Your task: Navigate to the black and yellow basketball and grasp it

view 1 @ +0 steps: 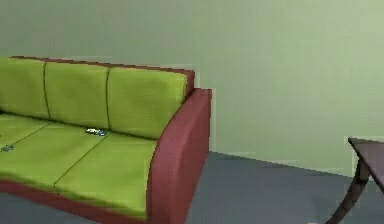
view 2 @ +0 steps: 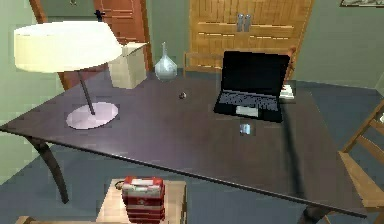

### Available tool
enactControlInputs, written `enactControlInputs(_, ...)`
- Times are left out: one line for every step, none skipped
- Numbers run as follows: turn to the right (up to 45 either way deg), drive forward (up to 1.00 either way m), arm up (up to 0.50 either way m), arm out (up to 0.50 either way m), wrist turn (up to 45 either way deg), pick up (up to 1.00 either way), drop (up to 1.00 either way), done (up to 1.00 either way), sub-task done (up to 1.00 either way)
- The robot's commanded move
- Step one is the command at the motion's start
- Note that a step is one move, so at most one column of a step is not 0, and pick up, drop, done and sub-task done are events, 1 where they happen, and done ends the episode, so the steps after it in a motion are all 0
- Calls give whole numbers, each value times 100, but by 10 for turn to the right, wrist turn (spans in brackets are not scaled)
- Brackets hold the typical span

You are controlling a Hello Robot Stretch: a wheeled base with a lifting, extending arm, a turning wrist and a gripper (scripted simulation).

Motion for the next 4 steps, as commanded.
enactControlInputs(30, 0, 0, 0, 0, 0, 0, 0, 0)
enactControlInputs(0, 5, 0, 0, 0, 0, 0, 0, 0)
enactControlInputs(-450, 0, 0, 0, 0, 0, 0, 0, 0)
enactControlInputs(-210, 0, 0, 0, 0, 0, 0, 0, 0)
